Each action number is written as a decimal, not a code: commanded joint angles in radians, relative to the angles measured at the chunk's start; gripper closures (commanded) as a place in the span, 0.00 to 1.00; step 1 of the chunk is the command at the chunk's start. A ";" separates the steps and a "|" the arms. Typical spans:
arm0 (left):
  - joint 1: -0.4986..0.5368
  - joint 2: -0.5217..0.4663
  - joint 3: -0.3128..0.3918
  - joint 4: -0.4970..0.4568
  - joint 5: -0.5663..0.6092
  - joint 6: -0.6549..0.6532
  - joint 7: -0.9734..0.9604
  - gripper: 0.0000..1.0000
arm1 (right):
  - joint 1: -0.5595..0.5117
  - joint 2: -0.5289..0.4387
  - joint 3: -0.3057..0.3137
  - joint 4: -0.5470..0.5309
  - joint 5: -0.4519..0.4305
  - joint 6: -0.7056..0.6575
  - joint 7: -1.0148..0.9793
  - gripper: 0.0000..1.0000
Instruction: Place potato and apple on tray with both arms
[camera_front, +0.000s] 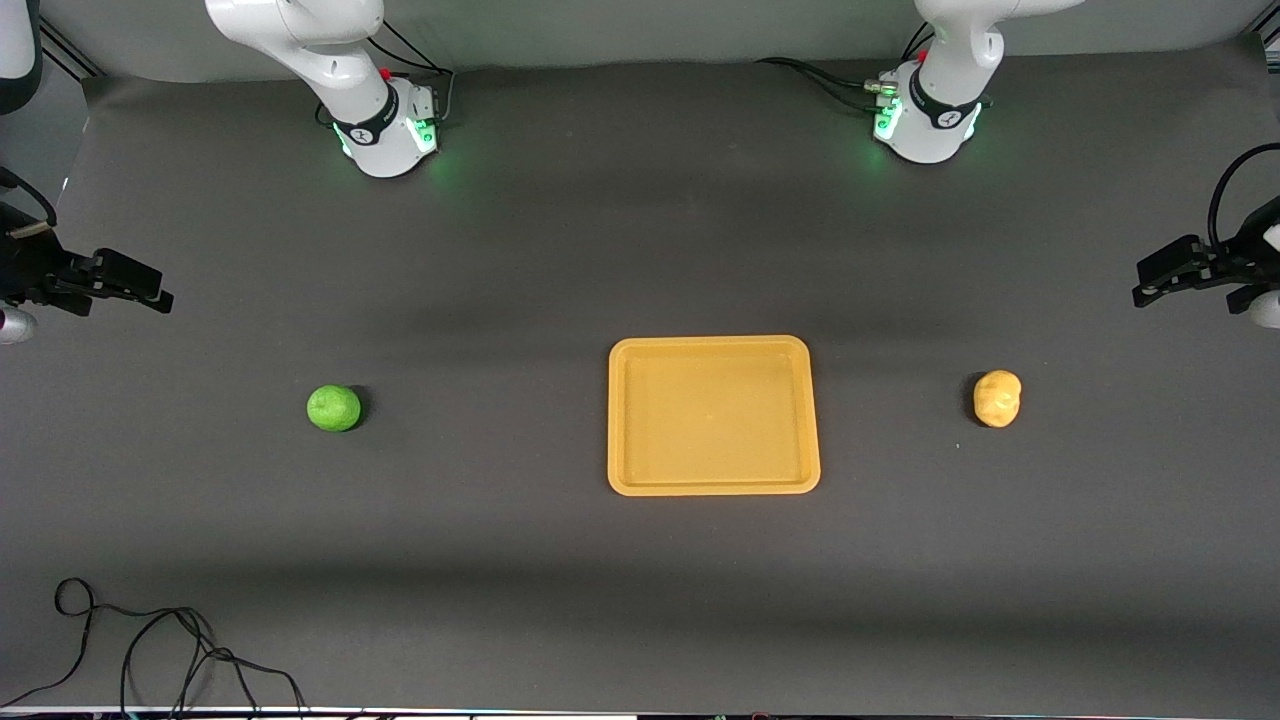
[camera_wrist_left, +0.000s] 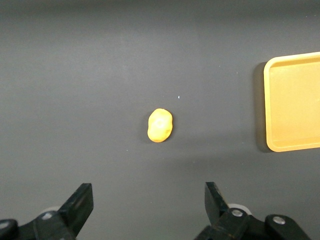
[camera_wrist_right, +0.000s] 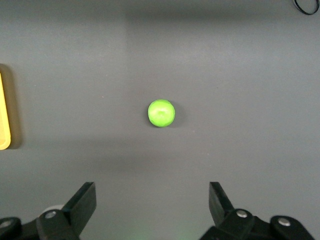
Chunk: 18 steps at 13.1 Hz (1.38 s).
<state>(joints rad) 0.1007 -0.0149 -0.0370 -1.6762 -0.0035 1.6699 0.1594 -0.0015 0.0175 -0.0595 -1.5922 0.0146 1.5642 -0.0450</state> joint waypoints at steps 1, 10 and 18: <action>0.005 -0.016 -0.004 -0.017 -0.009 0.016 0.006 0.01 | 0.011 -0.004 -0.011 0.011 -0.010 -0.020 -0.021 0.00; 0.005 -0.014 -0.004 -0.019 -0.009 0.017 0.006 0.01 | 0.012 0.015 -0.008 0.032 -0.010 -0.020 -0.019 0.00; 0.002 0.001 -0.004 -0.069 -0.007 0.068 0.006 0.01 | 0.012 0.015 -0.006 0.035 -0.010 -0.020 -0.024 0.00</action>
<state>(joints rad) 0.1007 -0.0136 -0.0376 -1.7284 -0.0036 1.7196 0.1595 0.0010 0.0185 -0.0589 -1.5883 0.0146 1.5639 -0.0454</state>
